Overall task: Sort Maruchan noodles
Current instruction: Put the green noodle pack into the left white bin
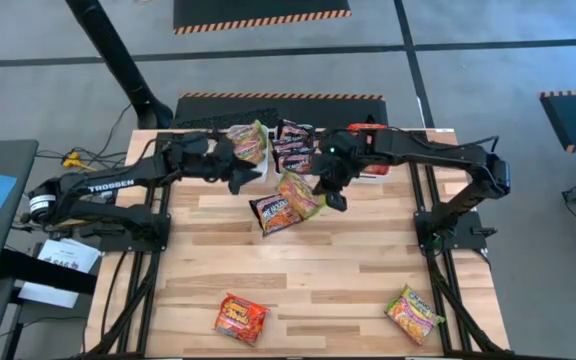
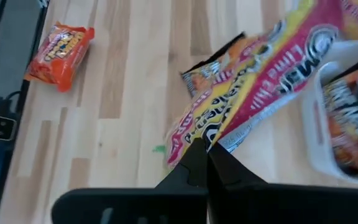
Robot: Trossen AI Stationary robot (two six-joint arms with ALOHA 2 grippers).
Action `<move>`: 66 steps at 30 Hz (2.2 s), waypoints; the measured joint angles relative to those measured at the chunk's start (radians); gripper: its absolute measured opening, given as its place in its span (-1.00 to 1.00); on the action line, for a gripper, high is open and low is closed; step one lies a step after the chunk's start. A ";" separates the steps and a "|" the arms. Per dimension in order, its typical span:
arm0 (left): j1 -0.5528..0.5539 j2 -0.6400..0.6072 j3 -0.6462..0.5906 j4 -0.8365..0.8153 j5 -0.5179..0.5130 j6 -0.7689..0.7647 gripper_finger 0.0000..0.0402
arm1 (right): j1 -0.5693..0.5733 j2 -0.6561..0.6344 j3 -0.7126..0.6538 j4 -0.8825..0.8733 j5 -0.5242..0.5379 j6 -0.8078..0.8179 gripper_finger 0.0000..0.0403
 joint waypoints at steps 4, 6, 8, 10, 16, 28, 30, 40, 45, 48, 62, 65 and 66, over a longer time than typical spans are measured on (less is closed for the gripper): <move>0.020 0.000 0.000 0.128 0.034 0.010 0.10 | -0.031 0.001 0.039 -0.016 -0.013 -0.086 -0.98; 0.028 0.000 0.000 0.168 0.059 0.014 0.10 | -0.044 0.001 0.058 -0.020 -0.030 -0.136 -0.98; 0.037 0.000 0.000 0.178 0.087 0.016 0.10 | -0.053 0.001 0.074 -0.024 -0.034 -0.178 -0.98; 0.044 0.000 0.000 0.178 0.103 0.016 0.10 | -0.056 0.001 0.092 -0.022 -0.047 -0.220 -0.98; 0.054 0.042 0.000 0.286 0.137 0.031 0.10 | -0.067 0.001 0.125 -0.020 -0.064 -0.328 -0.98; 0.058 0.279 0.142 0.344 0.225 0.150 0.10 | -0.099 0.001 0.126 -0.054 -0.064 -0.410 -0.98; 0.059 0.316 0.178 0.348 0.280 0.159 0.10 | -0.108 0.001 0.126 -0.072 -0.071 -0.426 -0.98; 0.058 0.483 0.328 0.335 0.464 0.120 0.06 | -0.131 0.001 0.126 -0.085 -0.079 -0.438 -0.98; 0.058 0.492 0.338 0.323 0.497 0.115 -0.17 | -0.146 0.001 0.126 -0.114 -0.078 -0.437 -0.98; 0.058 0.490 0.338 0.304 0.496 0.116 -0.41 | -0.153 0.001 0.126 -0.114 -0.078 -0.437 -0.97; 0.071 0.480 0.338 0.226 0.480 0.156 -0.97 | -0.151 0.001 0.126 -0.089 0.005 -0.448 -0.44; 0.105 0.441 0.338 0.131 0.471 0.204 -0.97 | -0.155 0.001 0.146 -0.080 0.014 -0.436 -0.32; 0.120 0.422 0.338 0.092 0.470 0.223 -0.97 | -0.159 0.001 0.161 -0.083 0.017 -0.433 -0.29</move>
